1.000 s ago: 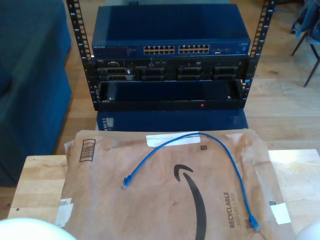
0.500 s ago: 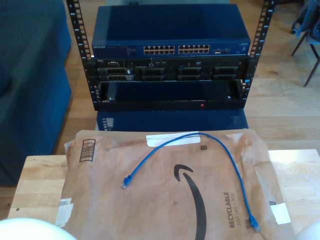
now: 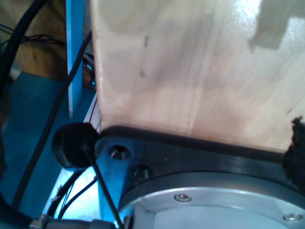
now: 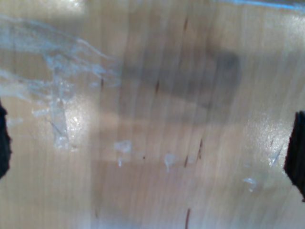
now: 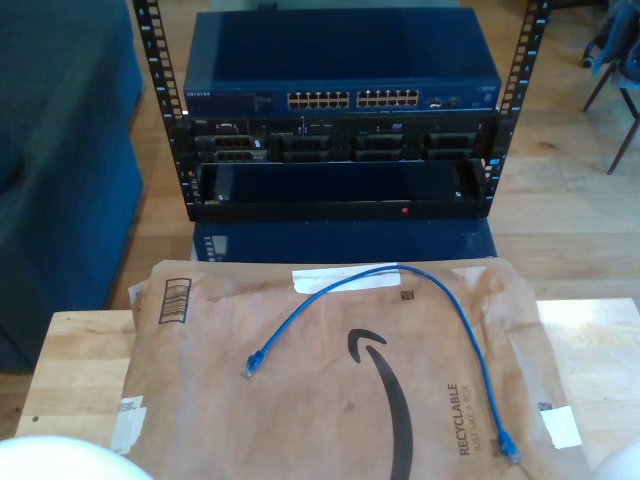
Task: Grab the cable and plug it in
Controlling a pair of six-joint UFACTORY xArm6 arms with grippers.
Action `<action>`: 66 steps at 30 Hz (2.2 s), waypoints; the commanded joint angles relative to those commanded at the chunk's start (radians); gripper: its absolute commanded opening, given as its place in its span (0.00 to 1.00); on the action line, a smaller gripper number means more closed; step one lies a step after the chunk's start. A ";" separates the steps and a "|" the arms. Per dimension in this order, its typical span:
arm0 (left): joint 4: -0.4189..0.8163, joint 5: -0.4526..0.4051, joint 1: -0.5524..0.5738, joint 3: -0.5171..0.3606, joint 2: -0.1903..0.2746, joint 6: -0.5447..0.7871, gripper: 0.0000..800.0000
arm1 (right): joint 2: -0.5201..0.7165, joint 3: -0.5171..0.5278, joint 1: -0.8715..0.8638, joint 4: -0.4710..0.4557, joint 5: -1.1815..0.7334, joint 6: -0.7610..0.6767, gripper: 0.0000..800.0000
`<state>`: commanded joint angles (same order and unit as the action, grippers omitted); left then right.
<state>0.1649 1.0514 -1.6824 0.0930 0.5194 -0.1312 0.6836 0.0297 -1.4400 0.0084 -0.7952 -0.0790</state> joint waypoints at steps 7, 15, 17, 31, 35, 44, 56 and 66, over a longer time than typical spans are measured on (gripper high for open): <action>0.002 0.003 0.000 0.003 0.002 -0.003 1.00 | 0.041 -0.037 0.000 0.000 -0.057 -0.011 1.00; -0.048 0.278 0.103 0.184 0.069 -0.066 1.00 | 0.063 -0.318 0.008 0.006 -0.348 -0.186 1.00; -0.057 0.350 0.183 0.241 0.064 -0.133 1.00 | 0.043 -0.379 0.037 0.008 -0.373 -0.227 0.99; -0.095 0.460 0.663 0.466 0.055 -0.545 1.00 | -0.161 -0.698 0.555 0.005 -0.390 -0.755 0.99; -0.095 0.491 0.819 0.508 0.054 -0.698 1.00 | -0.173 -0.729 0.733 0.005 -0.396 -0.876 0.99; -0.149 0.512 1.046 0.612 -0.038 -1.020 1.00 | -0.244 -0.827 1.195 0.005 -0.399 -1.162 0.99; -0.196 0.508 1.270 0.617 -0.075 -1.298 1.00 | -0.583 -1.122 1.677 0.005 -0.411 -1.355 0.99; -0.206 0.503 1.367 0.608 -0.097 -1.412 1.00 | -0.773 -1.269 1.921 0.005 -0.431 -1.363 0.99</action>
<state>-0.0407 1.5547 -0.3153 0.7006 0.4227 -1.5428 -0.0898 -1.2392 0.4810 0.0130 -1.2263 -1.4415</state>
